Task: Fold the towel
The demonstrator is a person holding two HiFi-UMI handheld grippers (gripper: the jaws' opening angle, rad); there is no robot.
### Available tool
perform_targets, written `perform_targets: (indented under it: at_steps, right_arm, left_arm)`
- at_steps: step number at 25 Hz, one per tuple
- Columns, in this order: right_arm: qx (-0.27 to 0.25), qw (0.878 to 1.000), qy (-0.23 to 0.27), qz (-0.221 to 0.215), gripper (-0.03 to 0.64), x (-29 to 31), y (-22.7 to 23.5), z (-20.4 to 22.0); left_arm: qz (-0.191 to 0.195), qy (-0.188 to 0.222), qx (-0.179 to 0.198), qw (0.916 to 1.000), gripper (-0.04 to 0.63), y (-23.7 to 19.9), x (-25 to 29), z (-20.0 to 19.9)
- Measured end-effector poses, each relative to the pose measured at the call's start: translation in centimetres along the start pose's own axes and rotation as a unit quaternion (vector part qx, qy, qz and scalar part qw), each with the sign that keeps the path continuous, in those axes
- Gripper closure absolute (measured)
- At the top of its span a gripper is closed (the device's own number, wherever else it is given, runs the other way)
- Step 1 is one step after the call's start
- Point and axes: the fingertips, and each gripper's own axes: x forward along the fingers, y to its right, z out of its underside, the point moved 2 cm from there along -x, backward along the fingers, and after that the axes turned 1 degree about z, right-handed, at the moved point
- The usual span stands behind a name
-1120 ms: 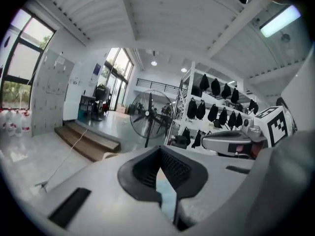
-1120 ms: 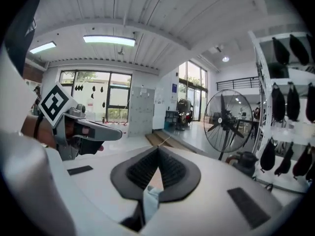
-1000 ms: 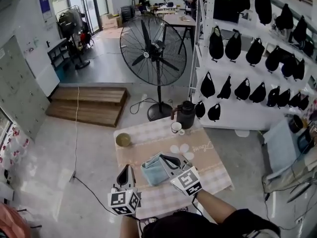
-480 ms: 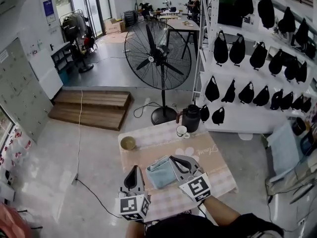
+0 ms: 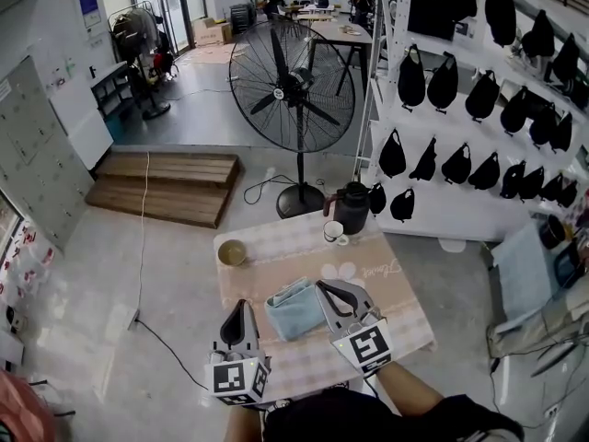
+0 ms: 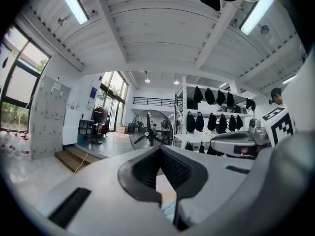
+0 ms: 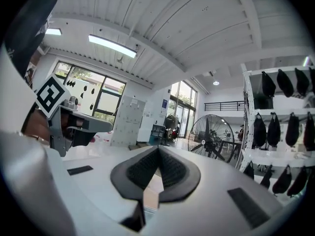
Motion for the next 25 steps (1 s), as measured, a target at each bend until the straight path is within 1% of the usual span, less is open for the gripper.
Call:
perform_targets:
  at_steps: [2, 7, 11, 17, 25]
  right_arm:
    - [-0.006, 1.000, -0.001, 0.001, 0.615, -0.2, -0.1, 0.1]
    - [0.003, 1.000, 0.008, 0.005, 0.615, -0.6, 0.6, -0.1]
    - [-0.009, 1.000, 0.003, 0.011, 0.616, -1.0, 0.7, -0.1]
    - [-0.008, 1.000, 0.002, 0.010, 0.617, -1.3, 0.6, -0.2]
    - [0.000, 1.000, 0.004, 0.009, 0.617, -1.5, 1.0, 0.0]
  left_arm:
    - [0.004, 0.003, 0.003, 1.0000, 0.591, 0.4, 0.0, 0.0]
    - [0.001, 0.000, 0.011, 0.9999, 0.591, 0.7, 0.3, 0.0]
    - [0.008, -0.001, 0.011, 0.9999, 0.591, 1.1, 0.3, 0.1]
    - [0.013, -0.001, 0.016, 0.9998, 0.591, 1.4, 0.4, 0.1]
    - [0.011, -0.004, 0.013, 0.9999, 0.591, 1.2, 0.7, 0.4]
